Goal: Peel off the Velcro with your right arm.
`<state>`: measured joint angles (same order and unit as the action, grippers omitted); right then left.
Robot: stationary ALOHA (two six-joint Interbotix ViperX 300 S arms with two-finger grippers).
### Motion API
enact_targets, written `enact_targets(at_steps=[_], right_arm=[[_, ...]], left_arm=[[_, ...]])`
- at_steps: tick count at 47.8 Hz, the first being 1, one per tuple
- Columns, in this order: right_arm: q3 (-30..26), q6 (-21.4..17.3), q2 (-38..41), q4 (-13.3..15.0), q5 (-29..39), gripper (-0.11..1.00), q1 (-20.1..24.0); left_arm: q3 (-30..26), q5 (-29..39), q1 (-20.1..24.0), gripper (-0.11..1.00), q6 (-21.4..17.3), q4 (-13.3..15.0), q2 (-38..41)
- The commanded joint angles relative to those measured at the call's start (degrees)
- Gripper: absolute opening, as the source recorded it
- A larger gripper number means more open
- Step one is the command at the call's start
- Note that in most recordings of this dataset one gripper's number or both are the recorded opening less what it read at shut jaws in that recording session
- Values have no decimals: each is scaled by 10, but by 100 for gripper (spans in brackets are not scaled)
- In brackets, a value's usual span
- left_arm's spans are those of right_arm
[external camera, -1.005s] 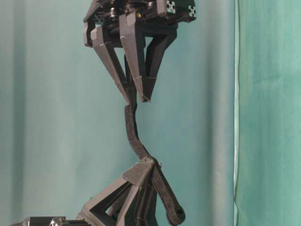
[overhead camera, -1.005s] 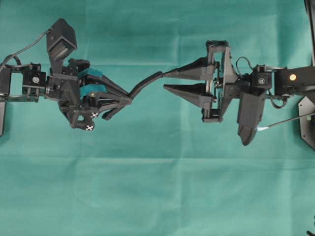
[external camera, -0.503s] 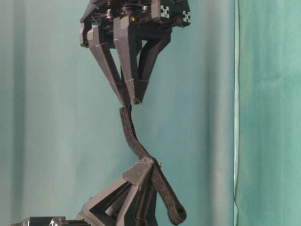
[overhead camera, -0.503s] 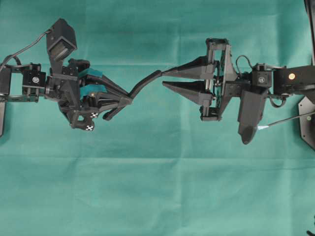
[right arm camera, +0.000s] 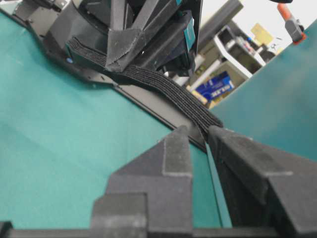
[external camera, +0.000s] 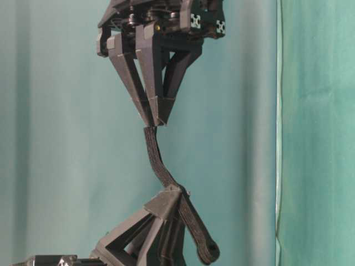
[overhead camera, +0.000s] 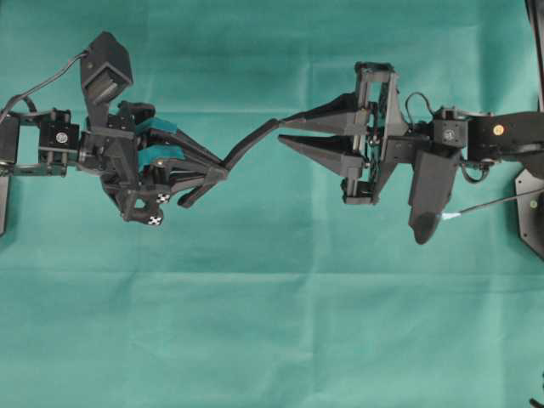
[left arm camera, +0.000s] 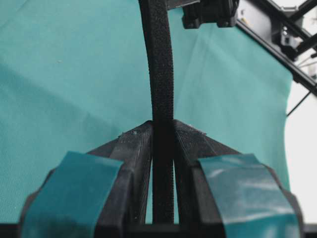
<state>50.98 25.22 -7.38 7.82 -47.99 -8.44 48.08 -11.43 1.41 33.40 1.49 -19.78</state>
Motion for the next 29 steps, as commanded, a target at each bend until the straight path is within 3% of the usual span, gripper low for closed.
enact_targets(at_steps=[1,29], right_arm=[[-13,-1,-4,-1,-10,-2,-2],[-12,17,-4,-2,-18,-9,-5]], left_arm=[[-11,-5,1,10,-1,1,-7],[-10,-5,2,10,-1,0,-7]])
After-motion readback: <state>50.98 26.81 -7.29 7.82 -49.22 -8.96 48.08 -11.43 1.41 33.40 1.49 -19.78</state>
